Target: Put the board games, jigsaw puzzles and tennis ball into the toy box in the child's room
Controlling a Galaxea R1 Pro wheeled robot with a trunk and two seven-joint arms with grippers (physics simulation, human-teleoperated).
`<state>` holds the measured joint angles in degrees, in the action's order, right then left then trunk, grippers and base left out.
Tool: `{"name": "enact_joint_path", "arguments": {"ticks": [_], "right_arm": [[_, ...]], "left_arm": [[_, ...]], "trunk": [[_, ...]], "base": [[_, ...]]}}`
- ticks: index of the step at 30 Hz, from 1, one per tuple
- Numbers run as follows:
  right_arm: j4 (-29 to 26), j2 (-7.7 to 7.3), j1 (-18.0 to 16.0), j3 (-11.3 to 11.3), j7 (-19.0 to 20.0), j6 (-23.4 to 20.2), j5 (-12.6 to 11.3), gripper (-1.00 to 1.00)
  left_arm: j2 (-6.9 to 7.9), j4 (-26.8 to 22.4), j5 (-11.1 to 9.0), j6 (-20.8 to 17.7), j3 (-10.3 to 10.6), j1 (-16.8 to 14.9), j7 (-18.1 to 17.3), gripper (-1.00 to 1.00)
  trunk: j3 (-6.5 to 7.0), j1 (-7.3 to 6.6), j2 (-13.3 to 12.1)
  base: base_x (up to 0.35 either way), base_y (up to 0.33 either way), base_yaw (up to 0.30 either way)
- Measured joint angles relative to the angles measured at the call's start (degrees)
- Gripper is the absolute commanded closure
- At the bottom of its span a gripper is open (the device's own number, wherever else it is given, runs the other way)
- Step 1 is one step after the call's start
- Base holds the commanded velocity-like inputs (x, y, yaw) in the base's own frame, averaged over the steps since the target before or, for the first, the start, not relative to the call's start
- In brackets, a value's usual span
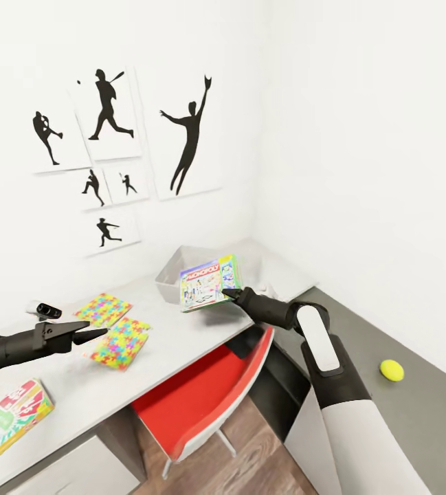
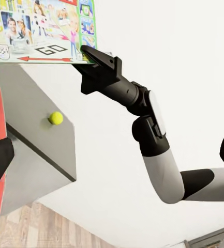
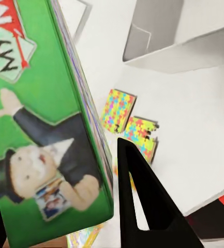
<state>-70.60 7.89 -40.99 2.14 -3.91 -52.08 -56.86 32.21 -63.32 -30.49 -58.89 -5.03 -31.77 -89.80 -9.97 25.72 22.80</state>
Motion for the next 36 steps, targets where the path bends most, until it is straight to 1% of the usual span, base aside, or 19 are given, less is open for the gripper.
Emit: {"name": "enact_joint_path", "arguments": {"ticks": [19, 22, 30, 36], "right_arm": [[0.0, -0.08, 0.0, -0.1, 0.0, 0.0, -0.1, 1.00], [0.0, -0.08, 0.0, -0.1, 0.0, 0.0, -0.2, 1.00], [0.1, -0.10, 0.0, -0.2, 0.2, 0.0, -0.3, 1.00], [0.1, -0.17, 0.0, -0.2, 0.2, 0.0, -0.3, 1.00]], "left_arm": [[-0.02, 0.0, -0.2, 0.0, 0.0, 0.0, 0.0, -1.00], [-0.05, 0.0, -0.2, 0.0, 0.0, 0.0, 0.0, -1.00], [-0.07, 0.1, -0.2, 0.1, 0.0, 0.0, 0.0, -1.00], [-0.08, 0.1, -0.2, 0.2, 0.1, 0.0, 0.0, -1.00]], "trunk": [[0.00, 0.01, 0.0], [0.00, 0.01, 0.0], [-0.01, 0.00, 0.0], [-0.19, 0.02, 0.0]], "base": [[0.184, 0.019, 0.285], [0.195, 0.000, 0.200], [0.281, -0.015, 0.023], [0.161, -0.098, -0.149]]}}
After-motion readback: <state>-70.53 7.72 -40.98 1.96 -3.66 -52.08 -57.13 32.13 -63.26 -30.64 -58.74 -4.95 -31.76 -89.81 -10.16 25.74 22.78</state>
